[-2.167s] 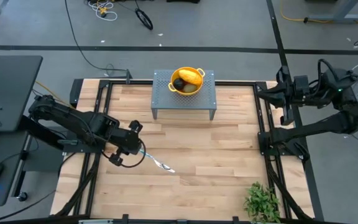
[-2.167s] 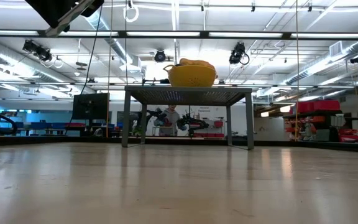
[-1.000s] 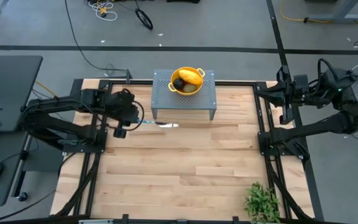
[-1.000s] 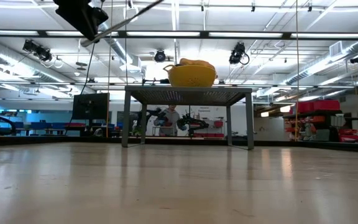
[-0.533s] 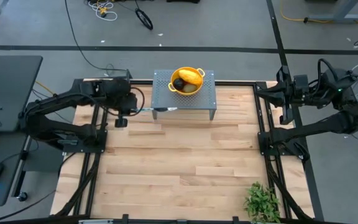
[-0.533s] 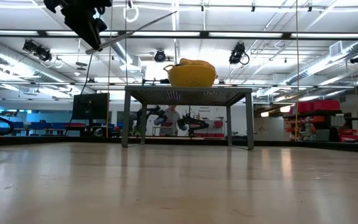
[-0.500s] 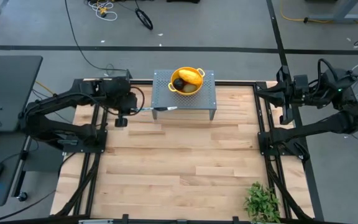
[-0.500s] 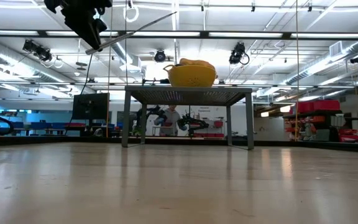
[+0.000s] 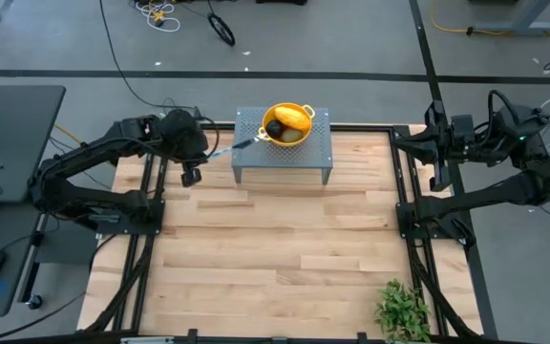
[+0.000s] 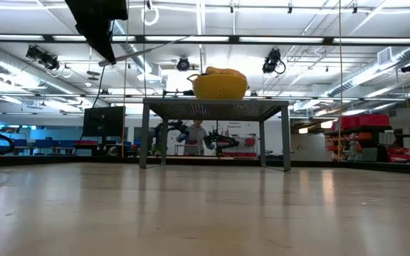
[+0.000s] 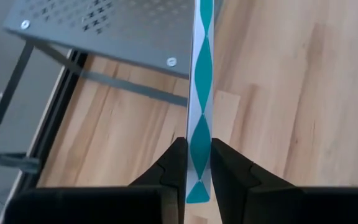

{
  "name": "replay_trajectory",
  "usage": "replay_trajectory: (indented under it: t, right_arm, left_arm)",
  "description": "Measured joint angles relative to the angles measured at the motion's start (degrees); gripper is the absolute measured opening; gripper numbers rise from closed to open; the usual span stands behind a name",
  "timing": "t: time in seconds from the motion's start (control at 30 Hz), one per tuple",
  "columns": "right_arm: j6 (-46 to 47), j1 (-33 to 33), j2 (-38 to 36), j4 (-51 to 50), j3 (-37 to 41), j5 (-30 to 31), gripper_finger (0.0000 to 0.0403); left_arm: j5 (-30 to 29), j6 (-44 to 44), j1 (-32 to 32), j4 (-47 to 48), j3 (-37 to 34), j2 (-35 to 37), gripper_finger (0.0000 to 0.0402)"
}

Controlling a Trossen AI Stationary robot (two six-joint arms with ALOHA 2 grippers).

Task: Pick & Place Fruit
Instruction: Put the green table knife to the left of the colander bowl on the shelf

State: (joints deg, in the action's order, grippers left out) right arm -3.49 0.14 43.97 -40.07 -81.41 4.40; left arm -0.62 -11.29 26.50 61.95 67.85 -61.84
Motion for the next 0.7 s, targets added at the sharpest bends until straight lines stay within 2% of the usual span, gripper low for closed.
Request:
replay_trajectory:
  t: [0.47,0.63,0.7]
  right_arm:
    - [0.0,0.0,0.0,0.0,0.0,0.01,0.0]
    - [0.0,0.0,0.0,-0.01,0.0,0.0,0.0]
    - [0.0,0.0,0.0,0.01,0.0,0.0,0.0]
  left_arm:
    - [-1.28,6.08,2.17,-0.25,0.0,0.0,0.0059]
    - [-6.12,14.62,2.17,-2.71,0.0,0.0,0.0059]
    - [-6.39,17.17,2.19,-3.87,0.0,0.0,0.0059]
